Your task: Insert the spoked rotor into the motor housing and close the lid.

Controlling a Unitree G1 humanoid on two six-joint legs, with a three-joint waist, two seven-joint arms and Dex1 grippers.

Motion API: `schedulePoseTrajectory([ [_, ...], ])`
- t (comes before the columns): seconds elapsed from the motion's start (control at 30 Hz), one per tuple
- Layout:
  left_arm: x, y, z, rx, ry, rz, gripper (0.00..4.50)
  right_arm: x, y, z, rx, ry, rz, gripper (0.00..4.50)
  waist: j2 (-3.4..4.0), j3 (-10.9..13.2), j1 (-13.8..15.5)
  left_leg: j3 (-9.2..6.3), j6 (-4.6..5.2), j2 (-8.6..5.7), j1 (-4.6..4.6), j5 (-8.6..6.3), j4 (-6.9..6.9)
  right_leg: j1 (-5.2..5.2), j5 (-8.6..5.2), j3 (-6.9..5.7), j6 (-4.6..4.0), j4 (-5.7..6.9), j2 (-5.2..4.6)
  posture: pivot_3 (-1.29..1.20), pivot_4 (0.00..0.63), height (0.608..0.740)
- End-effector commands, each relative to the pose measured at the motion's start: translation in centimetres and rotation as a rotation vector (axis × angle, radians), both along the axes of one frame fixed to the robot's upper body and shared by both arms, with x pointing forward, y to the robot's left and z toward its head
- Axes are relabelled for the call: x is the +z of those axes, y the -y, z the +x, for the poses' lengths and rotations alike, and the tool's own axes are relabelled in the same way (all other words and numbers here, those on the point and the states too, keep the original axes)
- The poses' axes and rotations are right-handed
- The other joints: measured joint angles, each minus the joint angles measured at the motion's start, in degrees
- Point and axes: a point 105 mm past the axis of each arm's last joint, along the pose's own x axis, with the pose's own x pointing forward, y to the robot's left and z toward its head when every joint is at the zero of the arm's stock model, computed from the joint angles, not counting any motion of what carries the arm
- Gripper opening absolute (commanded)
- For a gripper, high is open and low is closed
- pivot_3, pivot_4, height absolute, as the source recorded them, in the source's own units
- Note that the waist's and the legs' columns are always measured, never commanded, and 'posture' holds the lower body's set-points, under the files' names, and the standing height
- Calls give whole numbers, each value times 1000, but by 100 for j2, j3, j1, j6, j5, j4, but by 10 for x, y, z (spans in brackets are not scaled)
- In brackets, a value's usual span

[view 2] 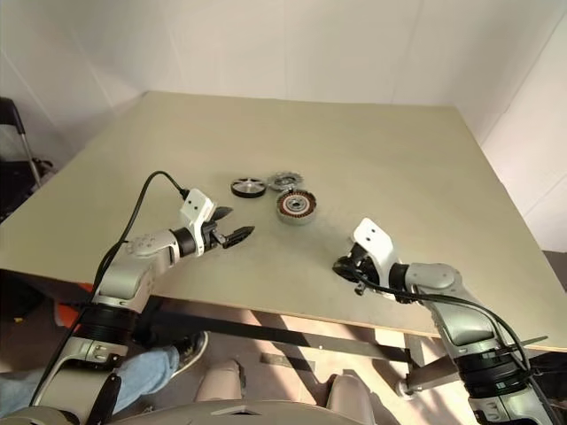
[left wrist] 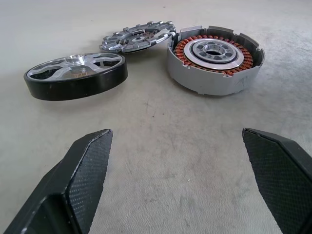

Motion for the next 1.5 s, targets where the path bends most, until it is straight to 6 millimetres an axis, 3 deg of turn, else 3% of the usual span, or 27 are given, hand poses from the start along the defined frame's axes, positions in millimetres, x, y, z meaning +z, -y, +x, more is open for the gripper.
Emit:
schedulePoseTrajectory([
  [0.03, 14, -3, 3, 7, 55, 2, 4500, 6, -12, -5, 49, 6, 15, 575, -1, 0, -33, 0, 0, 0, 0, 0, 0, 1, 0, 0, 0, 0, 0, 0, 0, 740],
  [0.6, 9, -11, -3, 19, 32, 18, 4500, 5, 3, -25, 22, -38, -13, 575, -1, -1, -53, 0, 0, -3, 0, 0, -7, 4, -3, 2, 3, -5, -1, 0, 0, 740],
  [0.73, 9, -12, -3, 21, 31, 22, 4500, 5, 3, -25, 16, -37, -9, 1930, -2, -1, -55, 0, 0, -3, 1, 0, -6, 4, -3, 3, 4, -5, -1, 0, 0, 740],
  [0.83, 9, -13, -2, 24, 29, 23, 4500, 28, -2, -20, 5, -6, 108, 2910, -2, -1, -57, 0, 0, -3, 1, 0, -6, 4, -3, 4, 4, -5, -1, 0, 0, 740],
  [0.97, 8, -13, -2, 25, 24, 27, 4500, 73, -2, -2, -10, 91, 254, 2910, -1, 0, -85, 0, 0, -6, 1, 0, -4, -2, -3, 9, 4, -3, -1, 0, 0, 740],
  [1.1, 9, -11, 1, 22, 26, 24, 4500, 105, -4, 20, 3, 208, 259, 2910, -1, 0, -83, 0, -3, -5, 13, 1, -6, -3, -3, 13, 4, 0, 3, 0, 0, 740],
  [1.27, 10, -3, 8, 0, 32, 17, 4500, 98, -2, 60, 163, 343, -154, 2910, -3, 0, -81, 1, -8, -6, 14, 4, -1, 5, -1, 14, 2, 3, 2, 0, 0, 740],
  [1.4, 12, 3, 12, -7, 42, 11, 4500, 90, -11, 91, 267, 380, -313, 2910, -3, 0, -84, 1, -9, -5, 2, 5, -1, -8, 24, 11, -41, 9, 2, 0, 0, 740],
  [1.5, 13, 3, 12, -1, 48, 5, 4500, 87, -26, 103, 316, 374, -301, 2910, -3, 0, -105, 1, -7, -3, -33, 5, 4, -43, 29, 8, -48, 14, 3, 0, 0, 740],
])
